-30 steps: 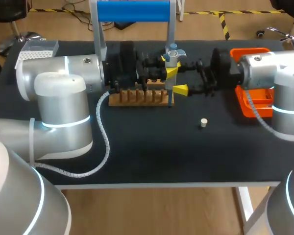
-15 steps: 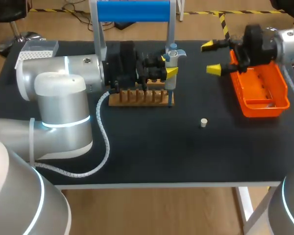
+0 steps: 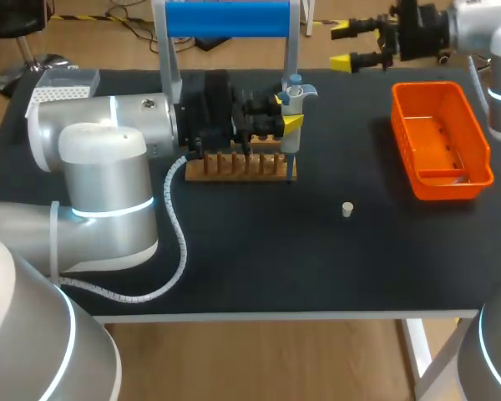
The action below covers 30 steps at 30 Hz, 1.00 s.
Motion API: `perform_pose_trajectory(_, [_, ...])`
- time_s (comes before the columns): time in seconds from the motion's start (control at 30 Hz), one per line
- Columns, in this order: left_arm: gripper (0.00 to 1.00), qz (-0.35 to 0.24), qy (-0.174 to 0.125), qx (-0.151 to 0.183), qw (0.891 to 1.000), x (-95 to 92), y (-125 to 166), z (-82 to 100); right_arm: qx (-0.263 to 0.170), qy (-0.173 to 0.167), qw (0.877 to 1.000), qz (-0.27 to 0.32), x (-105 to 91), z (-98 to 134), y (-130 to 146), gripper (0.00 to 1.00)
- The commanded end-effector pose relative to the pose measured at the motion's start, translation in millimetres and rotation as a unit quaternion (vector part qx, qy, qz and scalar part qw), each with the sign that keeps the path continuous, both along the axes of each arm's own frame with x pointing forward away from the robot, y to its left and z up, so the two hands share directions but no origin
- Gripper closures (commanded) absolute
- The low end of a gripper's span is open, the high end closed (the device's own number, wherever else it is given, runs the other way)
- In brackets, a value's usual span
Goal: Invert the test tube, pick up the pipette, mount the tip to pipette, aspirate from beaker and dispense into the tube, eject the tip, return the pipette, and cap with the stopper.
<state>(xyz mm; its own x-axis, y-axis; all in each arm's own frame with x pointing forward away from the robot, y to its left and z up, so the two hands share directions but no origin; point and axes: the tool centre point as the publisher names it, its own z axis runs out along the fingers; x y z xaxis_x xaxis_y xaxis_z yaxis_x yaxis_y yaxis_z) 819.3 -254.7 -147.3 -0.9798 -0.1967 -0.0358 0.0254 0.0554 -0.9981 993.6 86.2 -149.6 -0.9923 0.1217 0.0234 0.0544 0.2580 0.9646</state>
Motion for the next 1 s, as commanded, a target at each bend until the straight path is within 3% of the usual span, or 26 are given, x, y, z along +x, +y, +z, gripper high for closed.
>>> perform_pose_trajectory(0.03, [1.00,0.002,-0.001,-0.002,1.000,-0.2,-1.3,-0.8,-0.022,0.004,1.000,-0.002,34.0,-1.6,21.0,0.00])
perform_pose_trajectory(0.3, [1.00,0.002,-0.001,-0.002,1.000,-0.2,-1.3,-0.8,-0.047,-0.002,0.998,-0.031,73.5,-8.5,47.4,0.00])
perform_pose_trajectory(0.53, [1.00,0.002,-0.001,-0.002,1.000,-0.2,-1.3,-0.8,-0.063,-0.010,0.997,-0.043,94.9,-12.0,67.9,0.00])
perform_pose_trajectory(0.73, [1.00,0.002,-0.001,-0.002,1.000,-0.2,-1.3,-0.8,-0.066,-0.009,0.997,-0.050,105.5,-15.0,78.2,0.00])
perform_pose_trajectory(1.0, [1.00,0.002,-0.001,-0.002,1.000,-0.2,-1.3,-0.8,-0.057,-0.004,0.997,-0.056,105.1,-15.9,76.9,0.00])
